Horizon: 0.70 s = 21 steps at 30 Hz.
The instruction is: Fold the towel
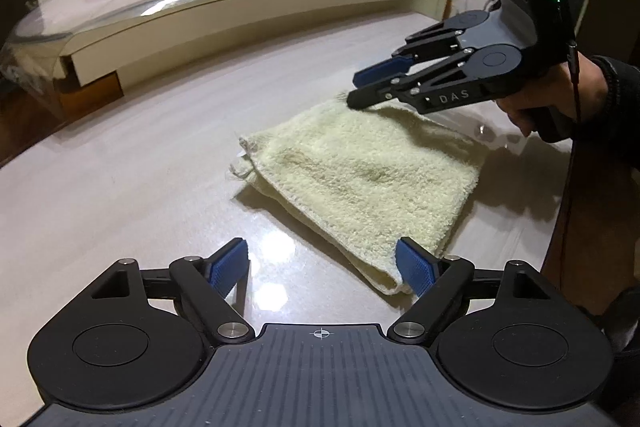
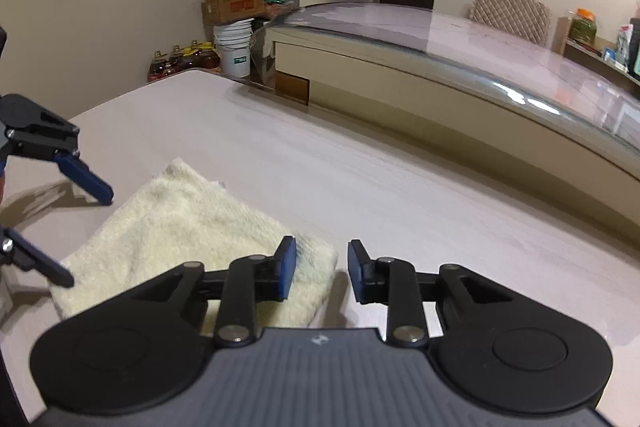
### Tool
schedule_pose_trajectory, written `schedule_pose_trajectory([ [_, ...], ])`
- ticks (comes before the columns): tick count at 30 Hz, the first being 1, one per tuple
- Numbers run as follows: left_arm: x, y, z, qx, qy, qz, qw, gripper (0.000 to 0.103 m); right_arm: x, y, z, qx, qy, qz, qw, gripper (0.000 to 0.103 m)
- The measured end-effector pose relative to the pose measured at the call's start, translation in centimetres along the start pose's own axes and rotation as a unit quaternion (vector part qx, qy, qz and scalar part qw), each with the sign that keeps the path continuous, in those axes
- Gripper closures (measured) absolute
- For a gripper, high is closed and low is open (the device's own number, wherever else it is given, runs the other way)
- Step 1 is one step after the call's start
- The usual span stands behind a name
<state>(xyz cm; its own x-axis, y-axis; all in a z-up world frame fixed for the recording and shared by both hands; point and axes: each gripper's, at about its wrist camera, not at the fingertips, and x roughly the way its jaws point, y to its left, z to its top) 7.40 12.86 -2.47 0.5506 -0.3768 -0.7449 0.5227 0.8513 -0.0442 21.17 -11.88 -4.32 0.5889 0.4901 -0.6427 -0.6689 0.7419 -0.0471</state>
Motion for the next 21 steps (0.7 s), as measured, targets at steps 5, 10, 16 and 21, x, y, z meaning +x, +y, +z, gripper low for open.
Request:
schedule_pose_trajectory([
  [5, 0.1, -0.1, 0.3, 0.014, 0.004, 0.006, 0.9999, 0.015, -0.6, 0.7, -0.6, -0.007, 0.0, -0.026, 1.0, 0.073],
  [10, 0.2, -0.1, 0.6, 0.016, 0.006, 0.011, 0.9998, 0.015, -1.2, 1.0, -1.0, 0.016, -0.005, -0.035, 0.999, 0.072],
  [16, -1.9, -1.1, 0.7, -0.046, -0.006, 0.036, 0.9983, 0.009, -5.4, 0.5, -0.9, 0.106, -0.045, -0.028, 0.993, 0.027],
  [21, -3.0, -3.7, 0.4, -0.095, 0.006, 0.082, 0.9921, 0.006, -9.3, 2.2, -1.8, 0.129, -0.046, -0.039, 0.99, 0.005],
])
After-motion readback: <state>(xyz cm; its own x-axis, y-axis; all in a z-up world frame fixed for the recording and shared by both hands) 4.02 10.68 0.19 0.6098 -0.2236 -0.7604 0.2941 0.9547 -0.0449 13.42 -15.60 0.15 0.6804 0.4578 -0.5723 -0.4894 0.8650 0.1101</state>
